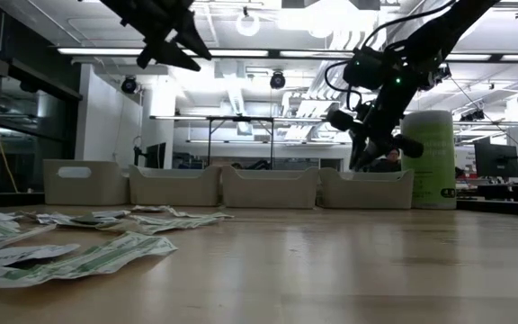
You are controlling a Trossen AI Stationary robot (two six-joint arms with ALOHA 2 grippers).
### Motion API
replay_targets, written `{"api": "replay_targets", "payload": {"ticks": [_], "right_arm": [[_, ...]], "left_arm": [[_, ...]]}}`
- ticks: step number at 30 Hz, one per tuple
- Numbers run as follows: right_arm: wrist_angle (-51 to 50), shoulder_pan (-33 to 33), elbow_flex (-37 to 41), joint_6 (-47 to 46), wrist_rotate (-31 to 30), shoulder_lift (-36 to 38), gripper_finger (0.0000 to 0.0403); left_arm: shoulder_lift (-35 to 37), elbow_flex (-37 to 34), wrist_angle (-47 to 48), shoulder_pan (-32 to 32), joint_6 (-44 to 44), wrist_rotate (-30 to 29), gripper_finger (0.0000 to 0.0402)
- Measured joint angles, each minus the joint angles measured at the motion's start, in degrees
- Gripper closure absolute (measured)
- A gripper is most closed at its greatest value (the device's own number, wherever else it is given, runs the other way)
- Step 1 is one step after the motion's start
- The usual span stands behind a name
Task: Pick & Place First Aid Supplies
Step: Put the green bandage into the right gray bin, then put the gray towelette pack into the middle right gray bin
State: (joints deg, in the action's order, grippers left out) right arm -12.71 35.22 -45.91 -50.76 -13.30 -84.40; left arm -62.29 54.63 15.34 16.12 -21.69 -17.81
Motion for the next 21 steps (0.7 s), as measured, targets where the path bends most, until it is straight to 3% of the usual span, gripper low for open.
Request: {"api": "replay_targets", "payload": {"ticks": [8, 14, 21], "right_arm": [[0.05, 0.13, 0.00, -1.28, -0.18, 0.00, 0.0306], [3.11, 0.13, 0.00, 0.00, 2.37, 1.01, 0.0280], [9.75, -0.49, 0.00, 5.29, 5.64, 4.94, 0.0272]], "left_arm": [[4.22, 0.00, 11.88, 0.00, -0.13, 1.04, 0.0206], [4.45, -0.14, 21.28, 0.00, -1.18, 3.20, 0.0206], [4.19, -7.23, 20.74, 0.00, -3.04, 6.93, 0.0206]]}}
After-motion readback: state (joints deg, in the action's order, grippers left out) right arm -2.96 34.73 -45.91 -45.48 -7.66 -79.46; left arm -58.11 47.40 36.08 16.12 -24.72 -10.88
